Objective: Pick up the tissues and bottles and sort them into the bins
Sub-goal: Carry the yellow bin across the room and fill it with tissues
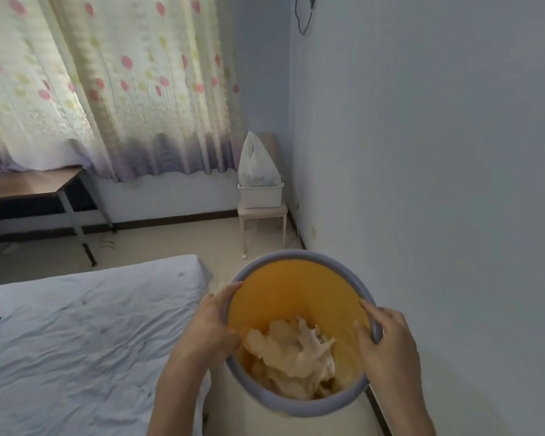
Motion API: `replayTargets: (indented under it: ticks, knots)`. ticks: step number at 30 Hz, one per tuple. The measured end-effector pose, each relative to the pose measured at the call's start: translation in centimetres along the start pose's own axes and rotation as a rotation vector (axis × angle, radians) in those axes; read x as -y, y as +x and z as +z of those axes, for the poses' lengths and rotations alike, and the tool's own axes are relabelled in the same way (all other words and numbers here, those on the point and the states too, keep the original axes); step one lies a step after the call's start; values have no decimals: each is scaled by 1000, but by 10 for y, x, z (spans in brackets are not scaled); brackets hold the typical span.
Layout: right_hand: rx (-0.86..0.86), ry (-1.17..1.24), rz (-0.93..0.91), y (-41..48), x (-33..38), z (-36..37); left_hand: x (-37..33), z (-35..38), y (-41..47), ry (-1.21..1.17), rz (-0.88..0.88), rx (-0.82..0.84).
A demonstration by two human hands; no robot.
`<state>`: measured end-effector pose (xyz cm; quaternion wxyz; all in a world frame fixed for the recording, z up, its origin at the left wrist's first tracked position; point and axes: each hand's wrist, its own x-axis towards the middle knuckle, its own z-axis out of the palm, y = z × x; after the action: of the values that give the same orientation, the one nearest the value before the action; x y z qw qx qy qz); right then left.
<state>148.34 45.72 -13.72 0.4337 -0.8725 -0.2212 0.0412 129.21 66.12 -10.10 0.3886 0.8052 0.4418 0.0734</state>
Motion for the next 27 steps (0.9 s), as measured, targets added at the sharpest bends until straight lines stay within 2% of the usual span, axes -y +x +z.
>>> replayTargets:
  ticks: [3,12,18,23,27]
  knots:
    - [71,38,-19,47,17,44,10,-16,47,8,-40,-85]
    - [377,-36,-46,182,57,190,67,-50,186,-57,-371,-81]
    - [506,-15,-144,320,120,295,69,-101,307,-75,-403,-242]
    - [497,33,-196,421,195,354,44,-155,408,-96,-404,-362]
    - [530,-18,-221,477,218,400,47,-166,469,-94,-432,-382]
